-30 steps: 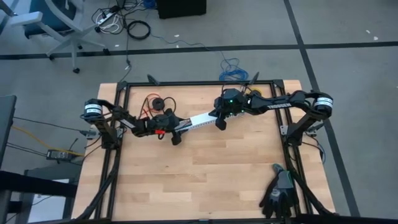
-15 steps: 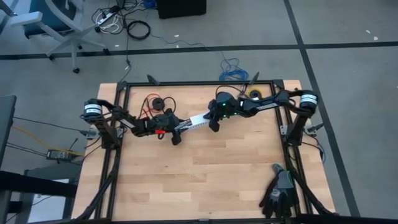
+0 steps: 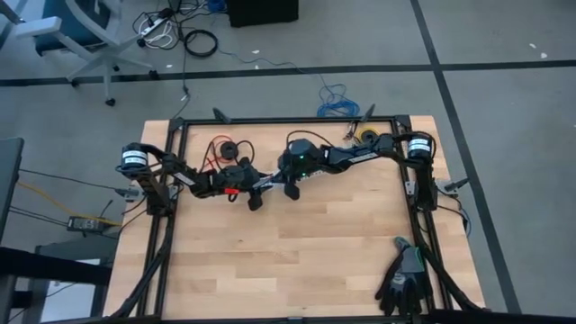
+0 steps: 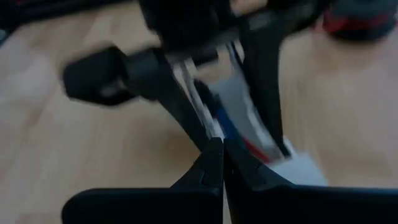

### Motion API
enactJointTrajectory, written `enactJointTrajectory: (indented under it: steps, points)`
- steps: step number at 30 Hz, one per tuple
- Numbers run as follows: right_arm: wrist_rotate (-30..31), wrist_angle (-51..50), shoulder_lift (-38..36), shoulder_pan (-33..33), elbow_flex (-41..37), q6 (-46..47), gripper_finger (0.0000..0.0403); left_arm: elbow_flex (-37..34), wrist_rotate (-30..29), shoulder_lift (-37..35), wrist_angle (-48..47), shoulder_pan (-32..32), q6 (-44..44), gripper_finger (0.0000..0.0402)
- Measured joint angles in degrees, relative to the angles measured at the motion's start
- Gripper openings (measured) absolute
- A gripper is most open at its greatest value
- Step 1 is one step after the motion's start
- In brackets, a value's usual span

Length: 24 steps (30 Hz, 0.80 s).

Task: Ziptie cables
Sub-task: Close the white cable duct

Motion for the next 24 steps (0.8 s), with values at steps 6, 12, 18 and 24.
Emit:
enactJointTrajectory:
  steps: [6,12,18,24]
  points:
    - [5.44,-8.28,-9.25,-0.92,-2.74,-3.42,0.0000,0.10,-0.18,0.00,-0.67,0.00,0.20,0.0210]
    - [11.97,-19.75,-19.42,-4.38,-9.46,-4.67,0.0000,0.11,-0.25,-0.04,-0.97,0.02,0.22,0.0210]
    - [16.01,-22.02,-25.15,-9.44,-16.37,-2.57,0.0000,0.07,-0.30,-0.04,-0.99,0.02,0.07,0.0210]
    - [10.87,-17.75,-16.69,-9.84,-15.56,0.21,0.0000,-0.13,-0.58,-0.03,-0.45,0.04,-0.23,0.0210]
